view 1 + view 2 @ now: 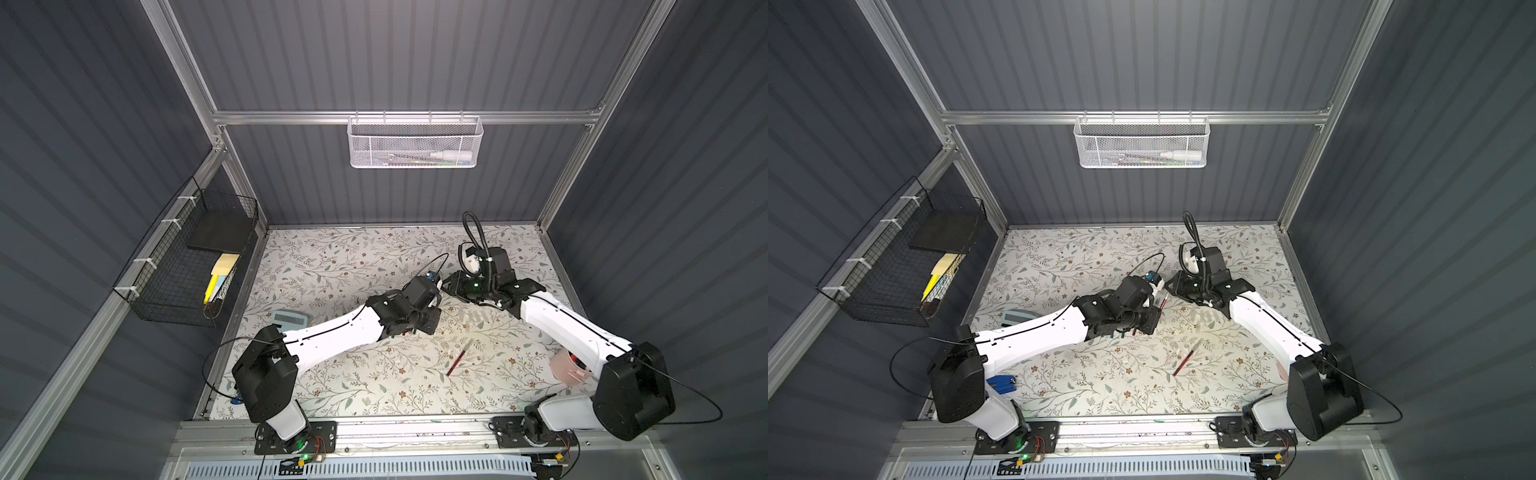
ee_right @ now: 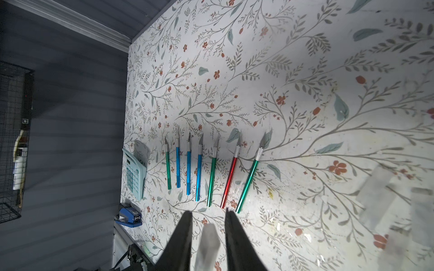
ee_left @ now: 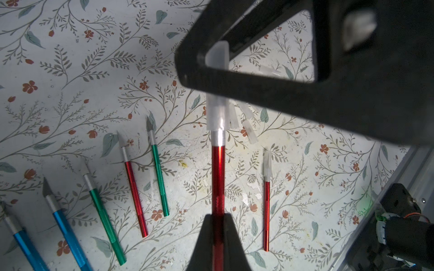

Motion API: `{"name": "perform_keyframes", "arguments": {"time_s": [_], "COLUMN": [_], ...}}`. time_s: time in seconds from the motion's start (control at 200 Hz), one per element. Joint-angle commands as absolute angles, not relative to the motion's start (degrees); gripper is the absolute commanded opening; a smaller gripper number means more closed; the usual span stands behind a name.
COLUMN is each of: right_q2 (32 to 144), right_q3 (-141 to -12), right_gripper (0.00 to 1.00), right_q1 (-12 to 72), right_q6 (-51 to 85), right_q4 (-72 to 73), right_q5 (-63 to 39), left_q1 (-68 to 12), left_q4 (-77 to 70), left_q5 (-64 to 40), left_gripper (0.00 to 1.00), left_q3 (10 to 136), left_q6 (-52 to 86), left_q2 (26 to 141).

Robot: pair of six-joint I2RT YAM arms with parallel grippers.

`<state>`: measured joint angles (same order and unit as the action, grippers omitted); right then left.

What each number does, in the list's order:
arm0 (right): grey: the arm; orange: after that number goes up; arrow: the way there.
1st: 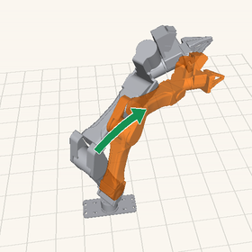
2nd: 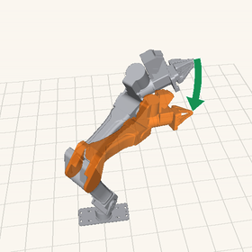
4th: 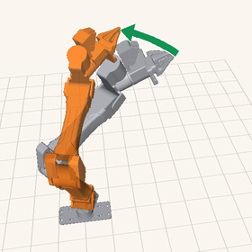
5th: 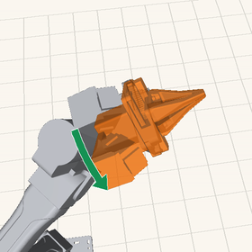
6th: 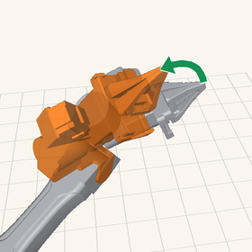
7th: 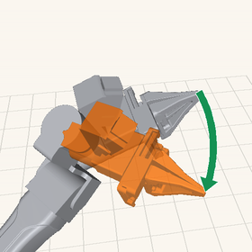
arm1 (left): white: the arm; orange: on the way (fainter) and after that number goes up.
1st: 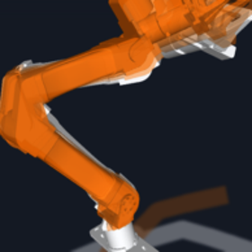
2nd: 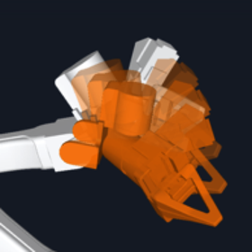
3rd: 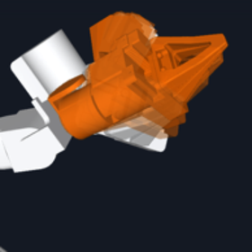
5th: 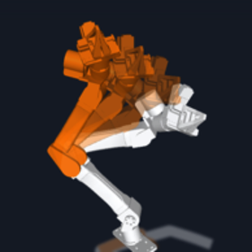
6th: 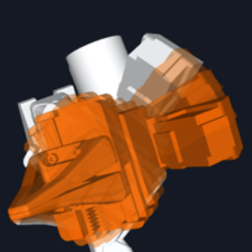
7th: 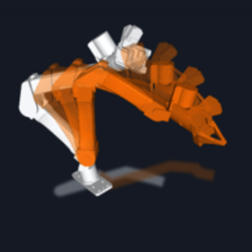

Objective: Remove protective caps from carving knives
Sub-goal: Remove the protective sleeve from the carving knife.

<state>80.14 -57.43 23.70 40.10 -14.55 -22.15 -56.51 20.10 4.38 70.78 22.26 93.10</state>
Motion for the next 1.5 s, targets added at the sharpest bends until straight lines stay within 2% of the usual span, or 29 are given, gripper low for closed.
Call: {"name": "perform_keyframes", "arguments": {"time_s": [0.0,0.335,0.585,1.126,1.496], "right_q2": [80.67,79.68,77.65,72.98,66.45], "right_q3": [-58.88,-59.06,-59.13,-56.92,-52.65], "right_gripper": [0.22,0.04,0.03,0.03,0.03], "right_q1": [24.51,24.61,24.22,16.69,11.85], "right_q6": [40.3,40.07,40.52,40.47,37.42], "right_q4": [-14.02,-15.0,-15.65,-16.42,-20.87], "right_q5": [-21.23,-18.79,-12.97,-13.75,-12.38], "left_q1": [-56.21,-55.9,-55.85,-55.96,-55.89], "left_q4": [20.57,20.05,18.0,16.09,21.5], "left_q5": [3.55,3.08,1.46,-2.81,-0.34], "left_gripper": [0.0,0.0,0.0,0.0,0.0], "left_q3": [71.23,70.15,67.64,66.02,73.14], "left_q6": [22.24,22.74,24.46,26.36,26.46], "left_q2": [93.06,92.69,93.02,95.94,103.84]}}
